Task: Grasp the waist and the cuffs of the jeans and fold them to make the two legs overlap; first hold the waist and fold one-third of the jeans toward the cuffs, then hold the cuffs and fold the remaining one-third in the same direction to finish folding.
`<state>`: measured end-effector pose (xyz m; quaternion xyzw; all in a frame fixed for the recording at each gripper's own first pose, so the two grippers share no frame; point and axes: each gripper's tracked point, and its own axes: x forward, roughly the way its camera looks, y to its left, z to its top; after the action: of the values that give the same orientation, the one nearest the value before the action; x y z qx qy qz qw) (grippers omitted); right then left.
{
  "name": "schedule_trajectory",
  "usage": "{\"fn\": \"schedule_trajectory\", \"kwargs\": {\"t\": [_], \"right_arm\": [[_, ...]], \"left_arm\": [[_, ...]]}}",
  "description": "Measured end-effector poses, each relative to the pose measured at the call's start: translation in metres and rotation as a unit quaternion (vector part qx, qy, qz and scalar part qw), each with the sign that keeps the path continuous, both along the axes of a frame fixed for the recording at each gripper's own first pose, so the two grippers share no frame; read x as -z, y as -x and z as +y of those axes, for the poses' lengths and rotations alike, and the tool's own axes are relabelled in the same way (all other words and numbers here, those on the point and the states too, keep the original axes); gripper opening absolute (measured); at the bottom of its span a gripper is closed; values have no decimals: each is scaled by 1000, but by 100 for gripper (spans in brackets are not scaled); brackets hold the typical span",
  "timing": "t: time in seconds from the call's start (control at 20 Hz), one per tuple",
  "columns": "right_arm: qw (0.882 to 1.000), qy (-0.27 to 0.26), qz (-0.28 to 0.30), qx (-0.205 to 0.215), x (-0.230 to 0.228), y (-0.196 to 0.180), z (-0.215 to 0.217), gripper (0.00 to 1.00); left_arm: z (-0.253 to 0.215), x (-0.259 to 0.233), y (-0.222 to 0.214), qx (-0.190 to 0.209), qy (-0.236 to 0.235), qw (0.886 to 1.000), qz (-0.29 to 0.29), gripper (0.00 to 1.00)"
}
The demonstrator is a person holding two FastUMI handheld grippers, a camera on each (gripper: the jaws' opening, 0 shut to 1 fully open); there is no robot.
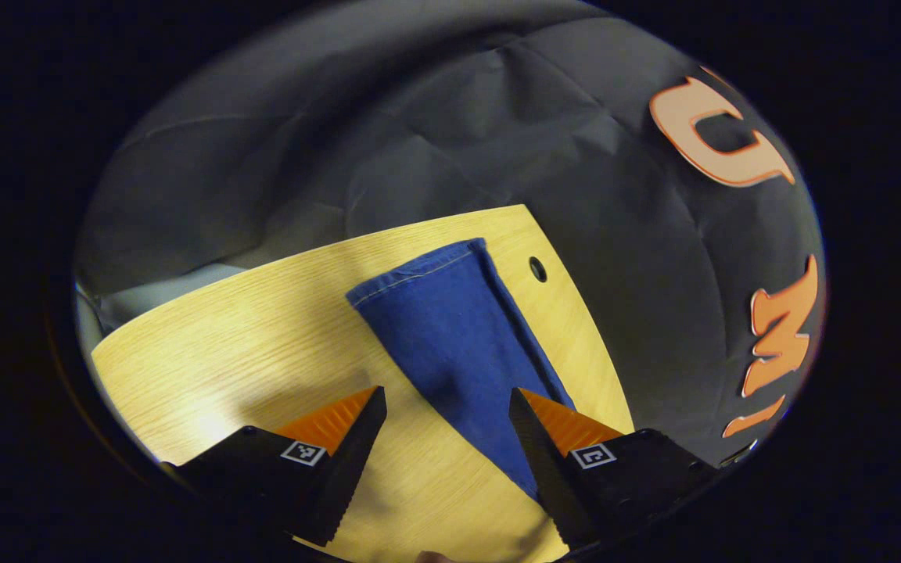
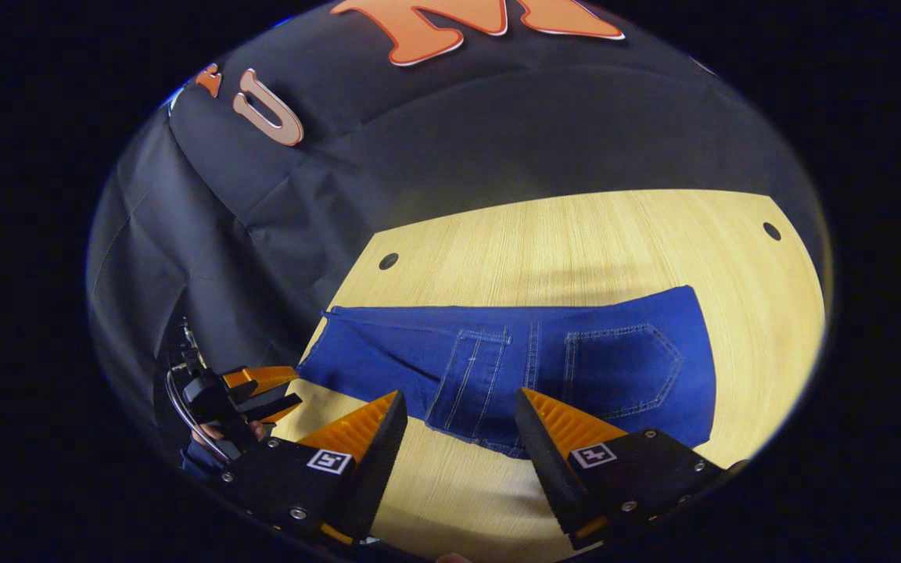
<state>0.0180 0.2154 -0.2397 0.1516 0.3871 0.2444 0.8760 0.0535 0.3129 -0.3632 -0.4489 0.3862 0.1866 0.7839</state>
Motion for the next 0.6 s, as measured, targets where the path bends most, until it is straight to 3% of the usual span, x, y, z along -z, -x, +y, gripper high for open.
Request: {"fn": "schedule_trajectory", "kwargs": {"t": [0.3, 0.6], "right_arm": [[998, 8, -40, 57, -33, -25, -36, 92], [990, 12, -72, 121, -69, -45, -81, 94]], "left_arm": [[45, 16, 4, -54, 37, 998, 10, 98], [58, 30, -37, -59, 54, 997, -11, 94]]}}
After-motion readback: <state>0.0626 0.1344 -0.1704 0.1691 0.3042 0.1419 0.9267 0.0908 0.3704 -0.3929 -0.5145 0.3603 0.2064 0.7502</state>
